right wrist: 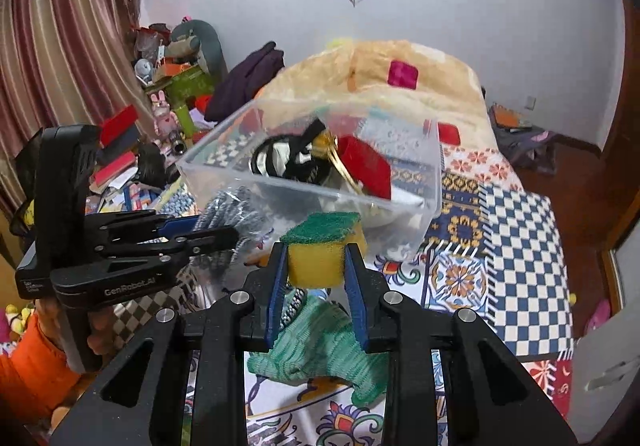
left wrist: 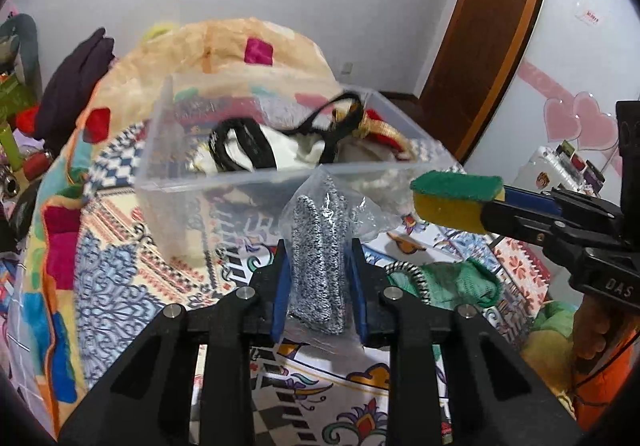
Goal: Organize soft objects
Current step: 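Carry the mesh bag into the box with the left tool while the right tool drops the sponge in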
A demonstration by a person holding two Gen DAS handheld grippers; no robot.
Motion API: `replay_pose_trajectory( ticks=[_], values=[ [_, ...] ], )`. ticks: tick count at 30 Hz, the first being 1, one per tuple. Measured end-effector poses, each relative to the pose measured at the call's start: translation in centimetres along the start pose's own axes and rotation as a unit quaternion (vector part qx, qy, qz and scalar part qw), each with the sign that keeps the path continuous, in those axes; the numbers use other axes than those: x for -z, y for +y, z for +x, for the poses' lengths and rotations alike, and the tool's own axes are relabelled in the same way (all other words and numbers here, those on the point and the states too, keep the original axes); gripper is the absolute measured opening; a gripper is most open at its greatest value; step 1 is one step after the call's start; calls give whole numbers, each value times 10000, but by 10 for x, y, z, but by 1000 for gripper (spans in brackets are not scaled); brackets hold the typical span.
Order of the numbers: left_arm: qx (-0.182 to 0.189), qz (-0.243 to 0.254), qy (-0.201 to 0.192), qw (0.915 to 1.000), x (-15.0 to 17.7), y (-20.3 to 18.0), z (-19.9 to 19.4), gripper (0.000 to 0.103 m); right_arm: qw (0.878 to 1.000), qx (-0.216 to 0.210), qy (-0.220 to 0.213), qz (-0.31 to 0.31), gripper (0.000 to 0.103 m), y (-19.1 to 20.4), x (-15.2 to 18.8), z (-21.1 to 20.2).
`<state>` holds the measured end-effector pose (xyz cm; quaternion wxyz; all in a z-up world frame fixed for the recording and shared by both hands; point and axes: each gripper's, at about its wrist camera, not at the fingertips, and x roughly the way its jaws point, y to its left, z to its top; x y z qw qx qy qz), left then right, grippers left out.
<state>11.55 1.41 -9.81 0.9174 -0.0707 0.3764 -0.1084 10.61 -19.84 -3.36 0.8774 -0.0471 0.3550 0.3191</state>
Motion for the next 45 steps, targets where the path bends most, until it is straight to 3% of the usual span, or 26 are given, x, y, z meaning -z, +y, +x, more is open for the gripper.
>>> replay_pose_trajectory(
  ticks=[9, 17, 29, 37, 45],
  values=[
    [-95, -96, -710, 9974, -28, 3, -48, 27, 9989, 72, -437, -124, 26, 5, -22, -17],
    [-455, -100, -1086, 9930, -56, 10, -58, 27, 9977, -34, -674, -24, 26, 4, -52, -6],
    [-947, -170, -860, 9916, -80, 31, -5, 27, 9995, -102, -293, 93, 26, 2, -67, 46],
    [-976, -133, -486, 9940, -80, 33, 31, 27, 9999, 136, 36, -68, 26, 4, -60, 73],
    [-903, -160, -288, 9954, -78, 33, 42, 27, 9988, 320, 300, 208, 26, -14, -58, 84]
  ],
)
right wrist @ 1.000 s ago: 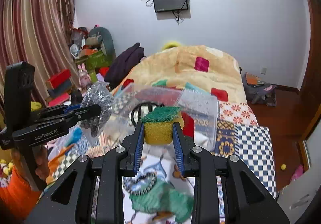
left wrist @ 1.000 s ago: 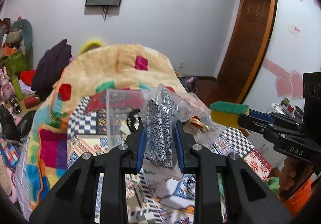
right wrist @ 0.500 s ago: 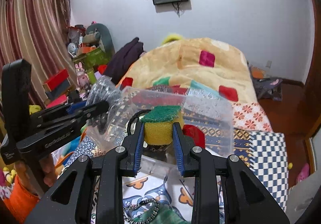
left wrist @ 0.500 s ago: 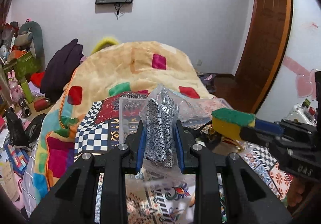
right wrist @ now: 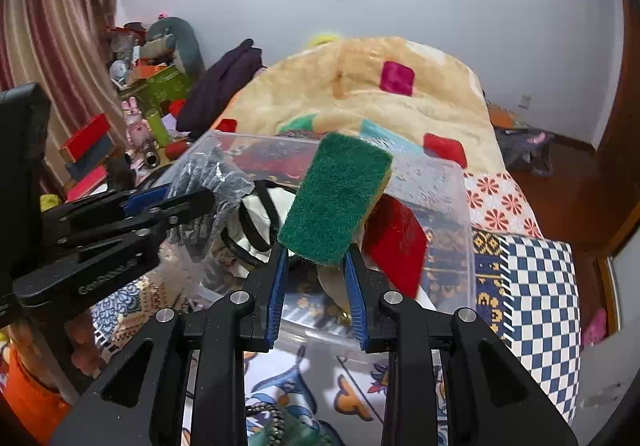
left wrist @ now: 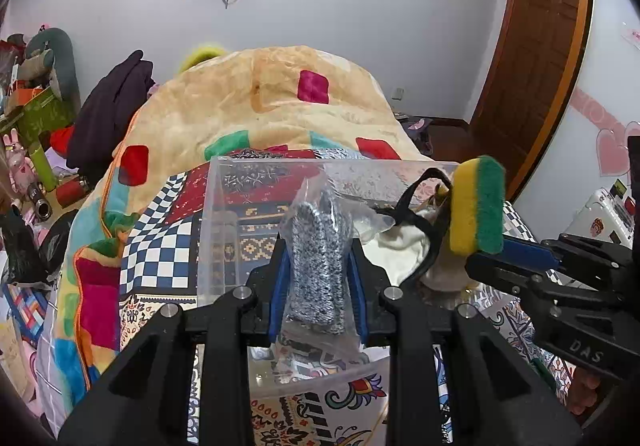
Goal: Organize soft objects
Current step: 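Carry the mesh bag into the box with the left tool while the right tool drops the sponge in, then grasp the black-and-white beaded bracelet with the left tool while the right tool grasps the green knitted cloth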
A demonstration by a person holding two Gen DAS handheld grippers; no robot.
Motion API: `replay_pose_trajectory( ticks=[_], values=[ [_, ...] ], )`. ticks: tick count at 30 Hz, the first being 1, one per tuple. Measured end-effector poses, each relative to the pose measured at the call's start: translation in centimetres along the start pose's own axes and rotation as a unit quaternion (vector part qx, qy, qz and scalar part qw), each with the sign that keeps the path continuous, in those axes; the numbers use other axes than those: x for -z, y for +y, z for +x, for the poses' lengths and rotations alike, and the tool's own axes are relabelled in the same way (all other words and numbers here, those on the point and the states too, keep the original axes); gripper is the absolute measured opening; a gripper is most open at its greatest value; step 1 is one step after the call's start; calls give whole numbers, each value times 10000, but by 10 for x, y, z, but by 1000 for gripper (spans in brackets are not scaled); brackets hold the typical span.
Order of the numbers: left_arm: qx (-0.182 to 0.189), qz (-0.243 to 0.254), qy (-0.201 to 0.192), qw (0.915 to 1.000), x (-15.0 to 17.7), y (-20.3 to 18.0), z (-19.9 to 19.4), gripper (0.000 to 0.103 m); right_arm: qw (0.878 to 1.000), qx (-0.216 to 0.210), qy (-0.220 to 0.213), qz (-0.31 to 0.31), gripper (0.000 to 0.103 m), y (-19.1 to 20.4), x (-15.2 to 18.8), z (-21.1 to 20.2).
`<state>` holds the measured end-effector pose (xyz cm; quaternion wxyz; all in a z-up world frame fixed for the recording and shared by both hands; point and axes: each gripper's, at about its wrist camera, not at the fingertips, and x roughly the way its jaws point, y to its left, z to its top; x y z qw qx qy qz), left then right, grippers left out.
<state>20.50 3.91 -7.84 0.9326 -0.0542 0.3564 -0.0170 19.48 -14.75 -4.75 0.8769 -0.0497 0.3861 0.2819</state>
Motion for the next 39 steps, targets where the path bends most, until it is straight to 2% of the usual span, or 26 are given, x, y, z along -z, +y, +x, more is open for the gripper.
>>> replay_pose_trajectory(
  ticks=[3, 5, 7, 14, 20, 24, 29, 39],
  values=[
    [36, -1, 9, 10000, 0, -1, -2, 34, 9999, 67, 79, 14, 33, -2, 1, 1],
    [31, 9, -57, 10000, 0, -2, -6, 44, 9999, 127, 66, 23, 47, -4, 3, -2],
    [27, 23, -130, 9999, 1, -3, -11, 49, 9999, 146, 25, 5, 51, -5, 5, -6],
    [149, 145, -348, 9992, 4, -10, -39, 62, 9998, 151, -74, -47, 59, -9, 12, -27],
    [325, 286, -380, 9983, 16, -21, -57, 74, 9999, 58, -156, -44, 62, -11, 20, -48],
    [484, 397, -214, 9978, 31, -31, -61, 80, 9999, 59, -139, -56, 75, -14, 37, -59],
    [670, 547, 173, 9961, 58, -48, -53, 81, 9999, -4, 150, -35, 75, -16, 61, -59],
    [605, 742, 848, 9918, 104, -56, -33, 80, 9959, -146, 887, 76, 75, -19, 102, -33]
  ],
)
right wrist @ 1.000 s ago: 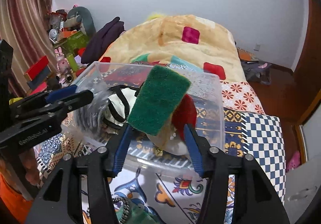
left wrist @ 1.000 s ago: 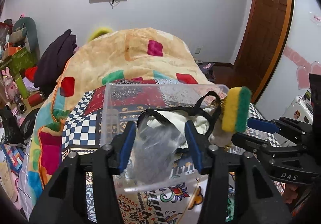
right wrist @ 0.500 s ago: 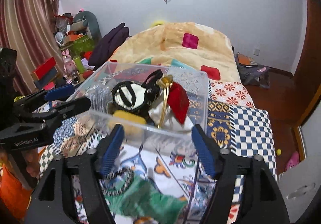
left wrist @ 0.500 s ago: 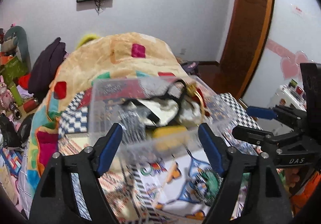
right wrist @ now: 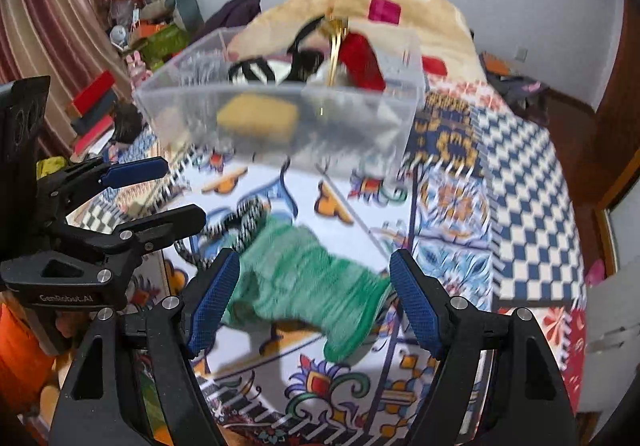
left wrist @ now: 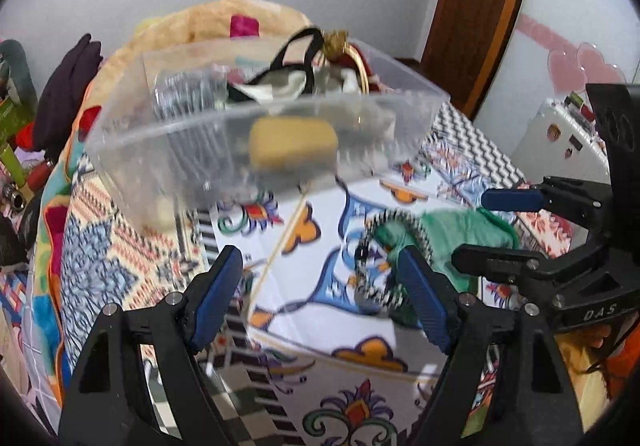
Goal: Organize soft objects
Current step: 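Grasp the black-and-white beaded bracelet with the left tool while the right tool grasps the green knitted cloth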
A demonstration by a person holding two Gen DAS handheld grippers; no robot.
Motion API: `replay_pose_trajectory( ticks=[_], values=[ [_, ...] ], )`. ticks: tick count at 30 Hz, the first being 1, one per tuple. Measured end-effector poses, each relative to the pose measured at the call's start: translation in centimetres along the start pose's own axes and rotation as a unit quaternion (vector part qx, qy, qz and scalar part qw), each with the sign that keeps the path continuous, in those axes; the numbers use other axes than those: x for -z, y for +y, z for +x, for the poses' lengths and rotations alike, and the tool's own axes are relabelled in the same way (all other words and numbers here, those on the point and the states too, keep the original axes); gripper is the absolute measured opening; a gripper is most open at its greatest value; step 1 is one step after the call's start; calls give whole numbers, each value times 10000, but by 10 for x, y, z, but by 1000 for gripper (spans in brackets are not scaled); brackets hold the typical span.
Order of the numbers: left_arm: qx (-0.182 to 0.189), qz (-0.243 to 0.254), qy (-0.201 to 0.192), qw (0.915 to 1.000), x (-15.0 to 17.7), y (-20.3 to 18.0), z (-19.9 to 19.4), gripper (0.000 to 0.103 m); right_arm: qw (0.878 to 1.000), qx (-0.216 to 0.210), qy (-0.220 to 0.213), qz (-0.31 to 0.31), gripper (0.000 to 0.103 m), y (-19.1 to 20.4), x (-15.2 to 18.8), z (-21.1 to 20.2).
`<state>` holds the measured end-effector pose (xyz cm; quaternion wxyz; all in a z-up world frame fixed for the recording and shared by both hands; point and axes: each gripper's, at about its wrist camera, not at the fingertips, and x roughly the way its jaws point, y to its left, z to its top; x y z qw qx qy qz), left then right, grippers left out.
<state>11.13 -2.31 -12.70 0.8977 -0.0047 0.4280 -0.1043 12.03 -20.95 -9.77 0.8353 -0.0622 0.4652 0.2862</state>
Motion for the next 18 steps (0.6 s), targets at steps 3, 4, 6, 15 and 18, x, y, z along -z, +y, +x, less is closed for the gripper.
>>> replay_pose_trajectory(
  ticks=[3, 4, 6, 15, 18],
  values=[
    [-22, 95, 84, 9999, 9, -1, 2, 71, 10000, 59, 20, -4, 75, 3, 4, 1],
    [-6, 134, 137, 9998, 11, -2, 4, 66, 10000, 66, 30, -17, 75, 4, 4, 1],
    [-31, 201, 135, 9997, 15, -3, 5, 61, 9999, 117, 52, -70, 75, 6, 5, 3],
    [-250, 384, -62, 9989, 24, -3, -2, 36, 9988, 370, -38, -320, 38, 15, 7, 6],
    [-433, 440, -99, 9980, 25, -2, -2, 21, 9993, 285, -6, -239, 18, 10, 7, 8]
  ],
)
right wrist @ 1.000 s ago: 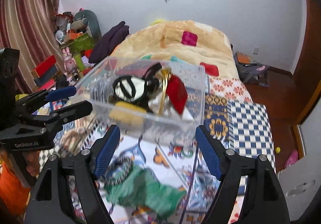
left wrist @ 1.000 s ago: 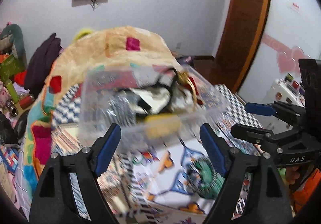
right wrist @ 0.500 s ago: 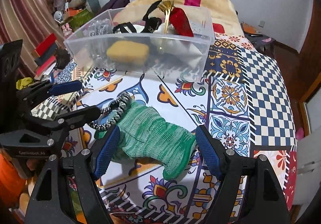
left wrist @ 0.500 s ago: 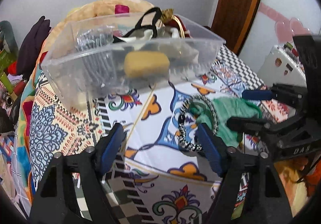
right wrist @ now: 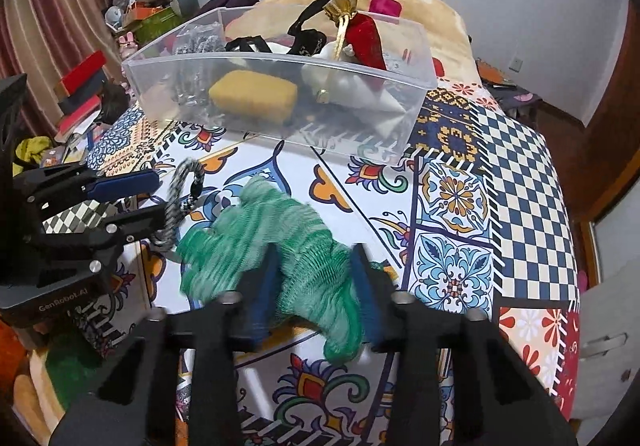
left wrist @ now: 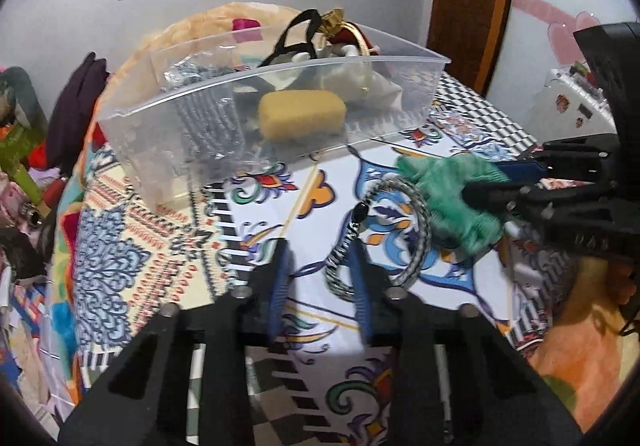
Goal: Organize soft objects
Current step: 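Grasp the black-and-white beaded bracelet with the left tool while the right tool grasps the green knitted cloth, then drop the bracelet into the box with the left tool while the right tool drops the green cloth in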
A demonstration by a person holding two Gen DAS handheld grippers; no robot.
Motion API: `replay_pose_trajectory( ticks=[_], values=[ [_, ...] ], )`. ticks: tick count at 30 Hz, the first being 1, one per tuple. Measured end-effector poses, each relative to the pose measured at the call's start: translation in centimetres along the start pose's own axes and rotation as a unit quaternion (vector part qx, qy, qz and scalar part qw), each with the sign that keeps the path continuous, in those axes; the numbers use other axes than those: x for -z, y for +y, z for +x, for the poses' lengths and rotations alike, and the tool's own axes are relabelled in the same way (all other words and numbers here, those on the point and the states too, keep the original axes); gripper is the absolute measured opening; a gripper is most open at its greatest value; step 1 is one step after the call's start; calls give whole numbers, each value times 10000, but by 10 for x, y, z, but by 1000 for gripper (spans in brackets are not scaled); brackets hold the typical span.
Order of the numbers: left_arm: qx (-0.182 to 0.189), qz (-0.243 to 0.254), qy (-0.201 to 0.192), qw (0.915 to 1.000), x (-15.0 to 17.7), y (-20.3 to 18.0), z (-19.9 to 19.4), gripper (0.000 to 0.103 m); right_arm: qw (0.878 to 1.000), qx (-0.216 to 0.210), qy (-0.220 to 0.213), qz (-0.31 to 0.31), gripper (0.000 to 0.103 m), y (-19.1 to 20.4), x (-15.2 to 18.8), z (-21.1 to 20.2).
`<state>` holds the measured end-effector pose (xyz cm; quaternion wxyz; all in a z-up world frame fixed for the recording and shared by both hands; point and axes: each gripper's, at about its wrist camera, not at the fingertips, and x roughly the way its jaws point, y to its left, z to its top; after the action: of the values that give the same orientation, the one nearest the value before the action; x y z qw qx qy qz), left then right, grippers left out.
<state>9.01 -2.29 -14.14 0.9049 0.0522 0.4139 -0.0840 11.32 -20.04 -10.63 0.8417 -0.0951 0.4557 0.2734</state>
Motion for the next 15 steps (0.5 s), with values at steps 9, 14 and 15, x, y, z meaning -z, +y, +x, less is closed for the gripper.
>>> replay_pose_trajectory(
  ticks=[9, 14, 15],
  values=[
    [18, -195, -116, 9997, 1, 16, -10, 8, 9994, 8, -309, 158, 10, -6, -7, -18],
    [14, -386, -468, 9982, -13, 29, -30, 7, 9975, -4, -688, 163, 10, -7, -21, -39],
    [-3, -406, -571, 9975, -18, 31, -35, 7, 9967, -7, -789, 169, 10, -7, -25, -44]
  ],
)
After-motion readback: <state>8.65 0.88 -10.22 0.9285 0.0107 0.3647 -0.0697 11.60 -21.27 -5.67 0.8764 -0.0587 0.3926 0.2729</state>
